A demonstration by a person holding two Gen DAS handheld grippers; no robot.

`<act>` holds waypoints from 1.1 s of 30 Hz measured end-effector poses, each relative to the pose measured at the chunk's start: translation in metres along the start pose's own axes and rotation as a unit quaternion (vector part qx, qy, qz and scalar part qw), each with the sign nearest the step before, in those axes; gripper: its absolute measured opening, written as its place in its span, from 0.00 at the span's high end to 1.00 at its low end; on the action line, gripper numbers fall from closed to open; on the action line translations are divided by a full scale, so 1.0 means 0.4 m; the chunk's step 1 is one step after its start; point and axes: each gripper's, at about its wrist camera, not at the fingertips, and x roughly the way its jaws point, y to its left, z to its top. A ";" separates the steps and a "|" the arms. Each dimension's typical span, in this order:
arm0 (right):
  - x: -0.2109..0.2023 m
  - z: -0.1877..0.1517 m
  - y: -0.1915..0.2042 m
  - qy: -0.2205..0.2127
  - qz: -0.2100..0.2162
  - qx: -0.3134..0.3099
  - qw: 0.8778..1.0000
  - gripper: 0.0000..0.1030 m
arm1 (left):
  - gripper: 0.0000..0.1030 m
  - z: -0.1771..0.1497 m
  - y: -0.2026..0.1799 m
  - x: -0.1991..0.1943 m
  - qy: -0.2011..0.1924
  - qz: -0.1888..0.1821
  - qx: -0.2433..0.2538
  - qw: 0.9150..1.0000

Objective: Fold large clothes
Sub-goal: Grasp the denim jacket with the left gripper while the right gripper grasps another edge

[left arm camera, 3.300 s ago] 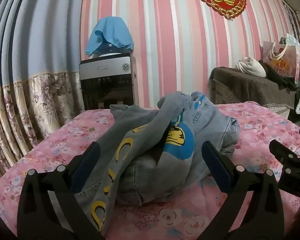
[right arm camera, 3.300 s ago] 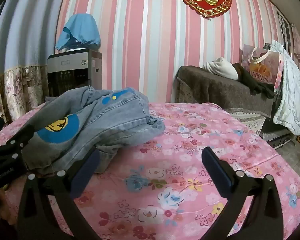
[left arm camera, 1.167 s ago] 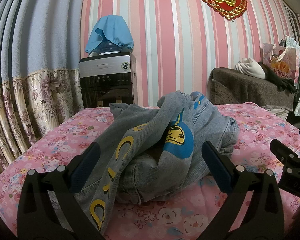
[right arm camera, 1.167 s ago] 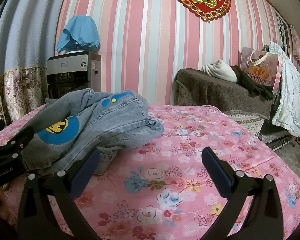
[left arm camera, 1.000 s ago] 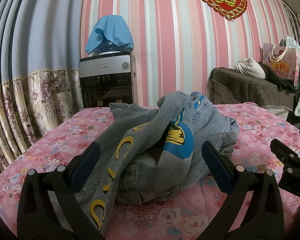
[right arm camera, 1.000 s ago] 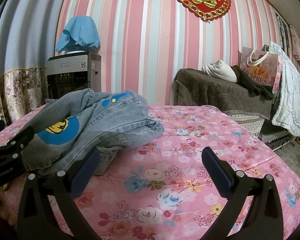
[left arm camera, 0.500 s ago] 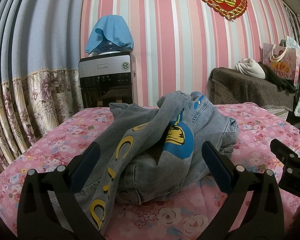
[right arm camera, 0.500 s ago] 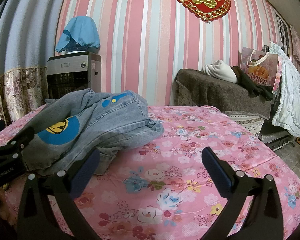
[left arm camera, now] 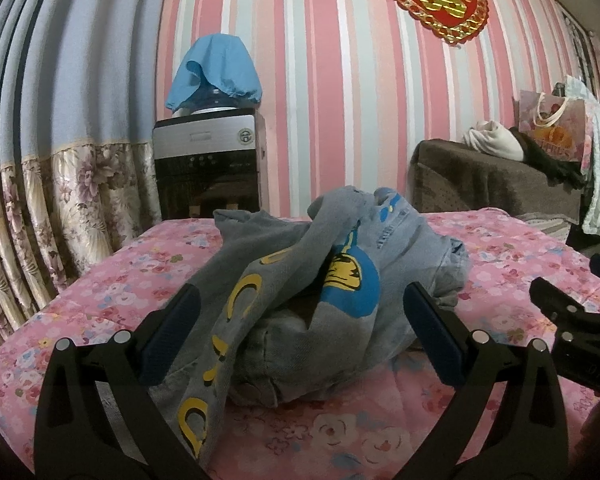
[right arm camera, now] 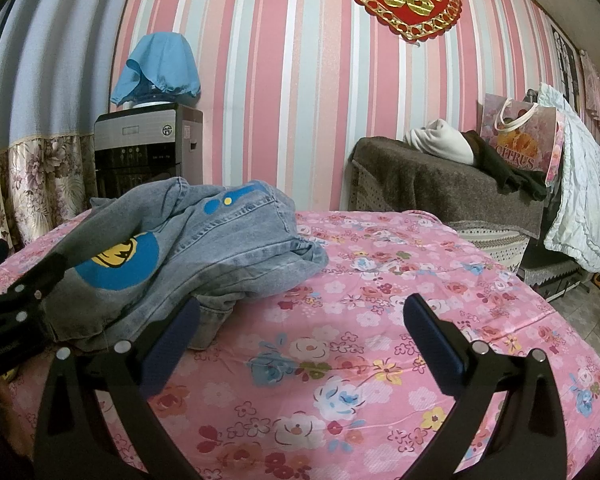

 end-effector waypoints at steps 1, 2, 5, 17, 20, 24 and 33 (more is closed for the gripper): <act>0.002 -0.001 0.000 0.001 0.001 0.000 1.000 0.02 | 0.03 0.001 0.000 0.001 0.003 -0.002 0.000 1.000; 0.004 0.000 0.000 0.003 0.005 0.000 1.000 0.02 | 0.03 0.001 0.000 0.009 0.012 0.000 -0.001 1.000; -0.012 0.021 -0.007 0.014 0.023 -0.001 1.000 0.02 | 0.03 0.001 0.011 0.022 0.032 -0.002 -0.010 0.999; 0.104 0.071 0.000 0.054 0.097 0.002 0.994 0.02 | 0.03 0.056 0.001 0.080 0.089 -0.024 0.022 0.995; 0.137 0.118 0.002 0.061 0.114 -0.011 0.992 0.02 | 0.03 0.097 0.013 0.090 0.094 -0.045 0.009 0.994; 0.182 0.197 -0.012 0.059 0.117 -0.027 0.991 0.02 | 0.03 0.190 0.030 0.130 0.089 -0.058 0.024 0.994; 0.347 0.364 -0.003 0.069 0.108 -0.079 0.988 0.02 | 0.03 0.327 0.013 0.297 0.107 -0.077 0.079 0.988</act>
